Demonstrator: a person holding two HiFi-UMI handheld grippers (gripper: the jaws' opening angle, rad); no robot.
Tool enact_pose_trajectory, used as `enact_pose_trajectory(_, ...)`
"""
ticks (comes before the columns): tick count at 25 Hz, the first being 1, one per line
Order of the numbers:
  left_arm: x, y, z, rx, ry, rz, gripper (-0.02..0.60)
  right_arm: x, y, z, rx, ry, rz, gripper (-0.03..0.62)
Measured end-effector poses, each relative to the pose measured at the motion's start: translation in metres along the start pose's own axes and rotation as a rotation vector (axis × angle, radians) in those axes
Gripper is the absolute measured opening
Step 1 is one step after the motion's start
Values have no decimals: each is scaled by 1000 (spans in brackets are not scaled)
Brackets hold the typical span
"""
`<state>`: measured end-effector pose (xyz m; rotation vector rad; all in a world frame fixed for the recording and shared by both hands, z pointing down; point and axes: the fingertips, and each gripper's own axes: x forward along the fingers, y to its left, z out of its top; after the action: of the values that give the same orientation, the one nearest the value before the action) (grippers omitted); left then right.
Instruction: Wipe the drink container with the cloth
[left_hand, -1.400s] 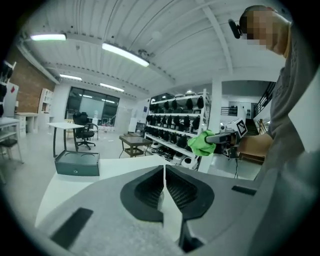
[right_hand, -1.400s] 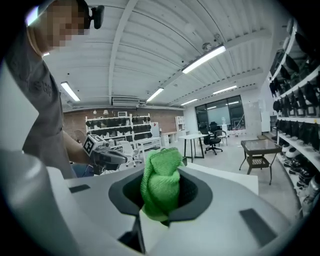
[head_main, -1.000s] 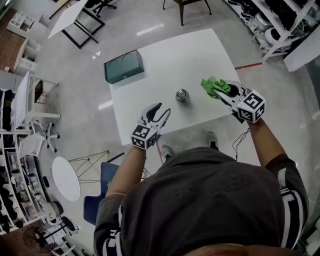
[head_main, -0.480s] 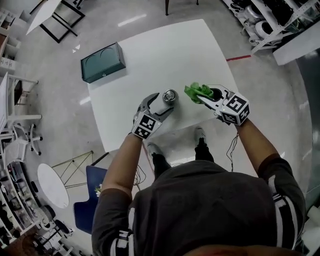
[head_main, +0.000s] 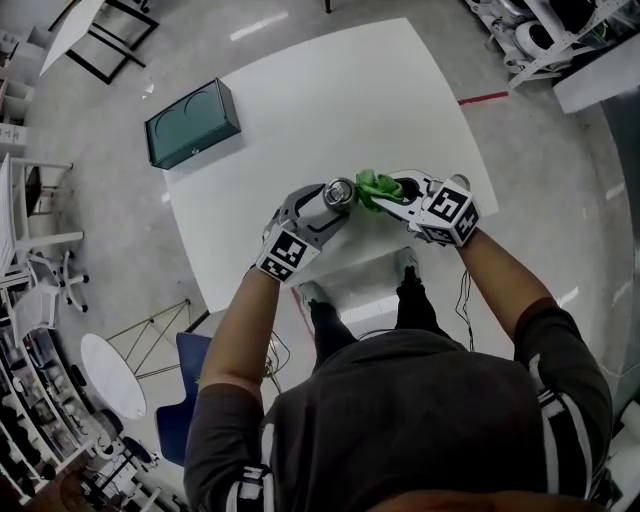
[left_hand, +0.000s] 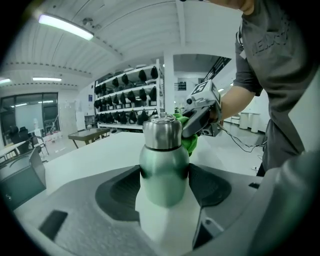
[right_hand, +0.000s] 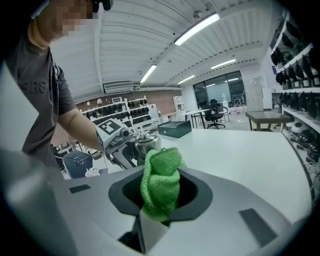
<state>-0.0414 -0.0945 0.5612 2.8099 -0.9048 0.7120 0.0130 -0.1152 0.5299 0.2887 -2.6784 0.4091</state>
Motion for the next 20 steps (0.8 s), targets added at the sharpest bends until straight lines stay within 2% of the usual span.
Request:
enact_pose_trajectory(5, -1, -1, -3, 9, -4, -13, 299, 22, 5, -13, -15, 43, 32, 81)
enact_pose_trajectory(12, -1, 0, -5, 2, -24, -21, 299, 32, -1, -25, 35, 37, 88, 81)
enact_pose_trajectory(20, -2, 1, -4, 12, -30, -30, 299, 41, -10, -42, 193, 114, 171, 81)
